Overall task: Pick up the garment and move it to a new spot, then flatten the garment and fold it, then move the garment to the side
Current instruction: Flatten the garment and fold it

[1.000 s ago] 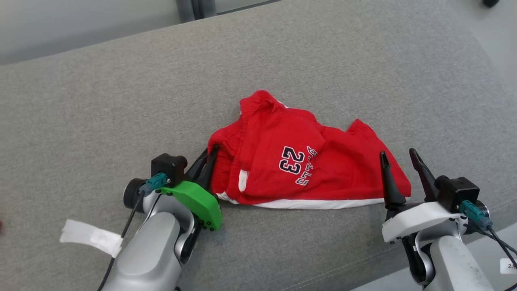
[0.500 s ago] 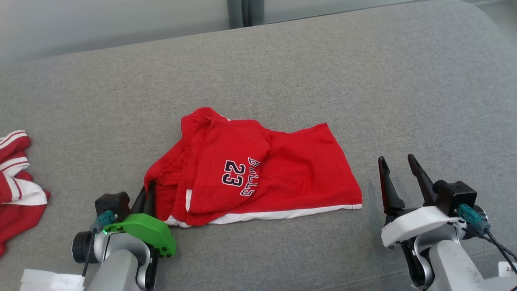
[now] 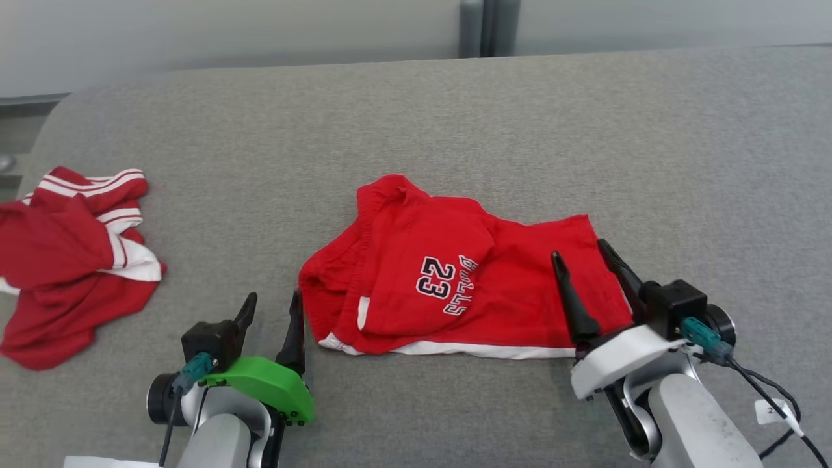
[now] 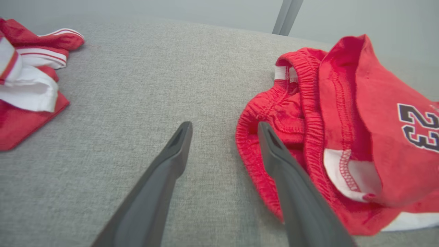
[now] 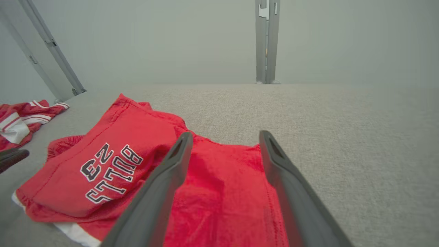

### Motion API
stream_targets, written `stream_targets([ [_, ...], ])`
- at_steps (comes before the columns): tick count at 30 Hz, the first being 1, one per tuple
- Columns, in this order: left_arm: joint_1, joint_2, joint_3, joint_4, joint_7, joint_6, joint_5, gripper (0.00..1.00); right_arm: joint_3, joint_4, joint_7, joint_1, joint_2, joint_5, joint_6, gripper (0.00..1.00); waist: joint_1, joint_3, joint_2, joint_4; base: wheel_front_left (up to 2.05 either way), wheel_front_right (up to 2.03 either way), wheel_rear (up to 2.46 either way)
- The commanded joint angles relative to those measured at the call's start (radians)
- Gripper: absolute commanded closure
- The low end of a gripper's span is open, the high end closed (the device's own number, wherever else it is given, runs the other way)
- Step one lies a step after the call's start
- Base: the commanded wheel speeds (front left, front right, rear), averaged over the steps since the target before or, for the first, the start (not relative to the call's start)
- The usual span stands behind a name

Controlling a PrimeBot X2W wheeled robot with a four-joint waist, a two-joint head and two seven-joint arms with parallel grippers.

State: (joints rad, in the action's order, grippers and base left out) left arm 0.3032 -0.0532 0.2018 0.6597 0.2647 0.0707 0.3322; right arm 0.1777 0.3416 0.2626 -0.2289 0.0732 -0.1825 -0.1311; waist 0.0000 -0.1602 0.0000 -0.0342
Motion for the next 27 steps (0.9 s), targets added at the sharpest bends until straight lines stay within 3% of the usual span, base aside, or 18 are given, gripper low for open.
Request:
stream_targets([
  [1, -0.015, 0.000, 0.006, -0.007, 0.000, 0.005, -0.004, 0.00, 0.008, 0.005, 0.003, -0.013, 0.005, -0.005, 0.001, 0.00, 0.0000, 0.008, 0.0000, -0.081, 0.00, 0.00, 0.00],
  [6, -0.041, 0.002, 0.066, -0.055, 0.000, 0.019, 0.033, 0.00, 0.128, 0.052, 0.003, -0.076, 0.017, -0.025, 0.001, 0.00, 0.0000, 0.006, 0.0000, -0.187, 0.00, 0.00, 0.00],
  [13, -0.076, 0.002, 0.124, -0.089, 0.000, 0.004, 0.084, 0.00, 0.278, 0.123, 0.003, -0.091, 0.017, -0.065, 0.001, 0.00, 0.0000, 0.008, 0.0000, -0.297, 0.00, 0.00, 0.00],
  [20, -0.093, 0.002, 0.144, -0.111, 0.000, -0.007, 0.106, 0.00, 0.357, 0.184, 0.003, -0.111, 0.039, -0.059, 0.001, 0.00, 0.0000, -0.011, 0.0000, -0.336, 0.00, 0.00, 0.00],
  [27, -0.090, 0.002, 0.153, -0.121, 0.000, -0.015, 0.119, 0.00, 0.334, 0.267, 0.003, -0.139, 0.040, 0.008, 0.001, 0.00, 0.0000, -0.021, 0.0000, -0.339, 0.00, 0.00, 0.00],
])
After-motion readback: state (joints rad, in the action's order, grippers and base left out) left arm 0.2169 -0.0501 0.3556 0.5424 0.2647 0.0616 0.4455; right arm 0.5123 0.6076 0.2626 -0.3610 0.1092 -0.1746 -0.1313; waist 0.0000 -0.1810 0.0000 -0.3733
